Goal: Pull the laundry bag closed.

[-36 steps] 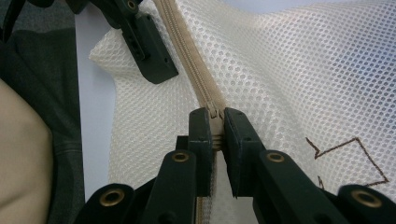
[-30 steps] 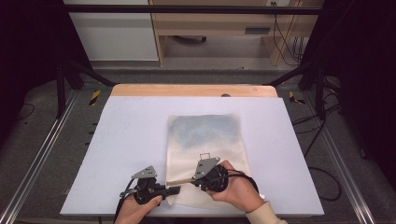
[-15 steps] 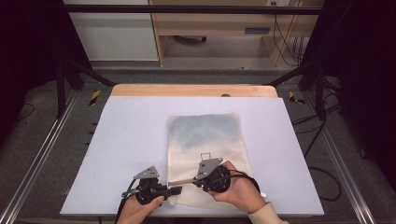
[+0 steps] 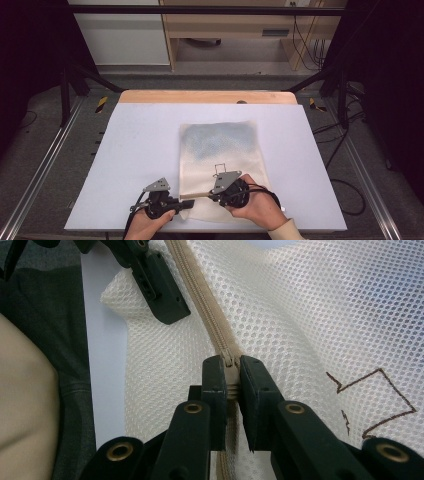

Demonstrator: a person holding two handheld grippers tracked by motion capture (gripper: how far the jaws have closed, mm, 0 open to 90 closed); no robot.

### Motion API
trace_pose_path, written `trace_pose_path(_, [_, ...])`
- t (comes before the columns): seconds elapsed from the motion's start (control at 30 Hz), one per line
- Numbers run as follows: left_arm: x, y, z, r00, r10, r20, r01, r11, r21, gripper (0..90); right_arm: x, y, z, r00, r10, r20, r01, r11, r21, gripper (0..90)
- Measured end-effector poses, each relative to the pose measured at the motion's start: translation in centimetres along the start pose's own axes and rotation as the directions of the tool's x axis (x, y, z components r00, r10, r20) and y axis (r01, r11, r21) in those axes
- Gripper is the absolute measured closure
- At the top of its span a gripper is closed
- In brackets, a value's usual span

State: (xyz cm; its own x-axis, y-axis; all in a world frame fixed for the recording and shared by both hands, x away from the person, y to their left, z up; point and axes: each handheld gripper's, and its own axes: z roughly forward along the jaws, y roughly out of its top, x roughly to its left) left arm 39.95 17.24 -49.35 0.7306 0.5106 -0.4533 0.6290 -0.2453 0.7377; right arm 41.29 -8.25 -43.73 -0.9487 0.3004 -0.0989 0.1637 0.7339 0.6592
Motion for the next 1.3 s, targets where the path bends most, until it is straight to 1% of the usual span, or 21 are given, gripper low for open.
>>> trace_pose_path(0.17, [0.0,0.0,-0.1,1.0,0.001,0.001,-0.001,1.0,0.0,86.4,0.0,-0.1,-0.1,1.0,-0.005,0.003,0.005,1.0,0.0,82.0])
trace_pose_path(0.43, [0.0,0.1,-0.1,1.0,0.002,0.003,-0.002,1.0,-0.001,86.3,0.2,-0.3,-0.5,0.9999,-0.001,0.011,0.001,1.0,-0.004,82.1])
trace_pose_path(0.5, [0.0,0.1,-0.1,1.0,-0.003,0.005,0.003,1.0,-0.004,86.3,0.2,-0.4,-0.6,0.9999,-0.001,0.012,0.001,1.0,-0.006,82.1])
trace_pose_path(0.77, [0.1,0.1,-0.2,1.0,-0.001,0.005,0.001,1.0,-0.006,86.3,0.1,-0.7,-1.0,0.9997,0.01,0.022,-0.01,1.0,-0.011,82.1])
trace_pose_path(0.8, [0.1,0.1,-0.2,1.0,-0.001,0.005,0.001,1.0,-0.007,86.3,0.1,-0.8,-1.0,0.9998,0.005,0.02,-0.004,1.0,-0.013,82.1])
trace_pose_path(0.87, [0.1,0.1,-0.2,1.0,0.0,0.005,0.0,1.0,-0.006,86.3,0.1,-0.8,-1.1,0.9997,0.011,0.022,-0.011,1.0,-0.015,82.1])
trace_pose_path(0.97, [0.1,0.2,-0.2,1.0,-0.002,0.006,0.002,1.0,-0.006,86.3,0.1,-0.9,-1.2,0.9997,0.007,0.024,-0.006,1.0,-0.014,82.1])
trace_pose_path(1.03, [0.1,0.2,-0.2,1.0,-0.002,0.007,0.002,1.0,-0.006,86.3,0.1,-1.0,-1.3,0.9995,0.017,0.026,-0.017,1.0,-0.015,82.1])
trace_pose_path(1.13, [0.1,0.2,-0.3,0.9999,-0.007,0.01,0.007,1.0,-0.006,86.3,0.0,-1.1,-1.4,0.9996,0.011,0.027,-0.01,1.0,-0.016,82.1])
trace_pose_path(1.2, [0.2,0.2,-0.3,1.0,-0.003,0.007,0.003,1.0,-0.005,86.4,0.0,-1.3,-1.6,0.9993,0.023,0.029,-0.022,1.0,-0.02,82.0])
trace_pose_path(1.3, [0.2,0.2,-0.3,1.0,-0.002,0.008,0.002,1.0,-0.004,86.4,-0.1,-1.5,-1.7,0.9991,0.029,0.031,-0.028,0.999,-0.023,82.1])
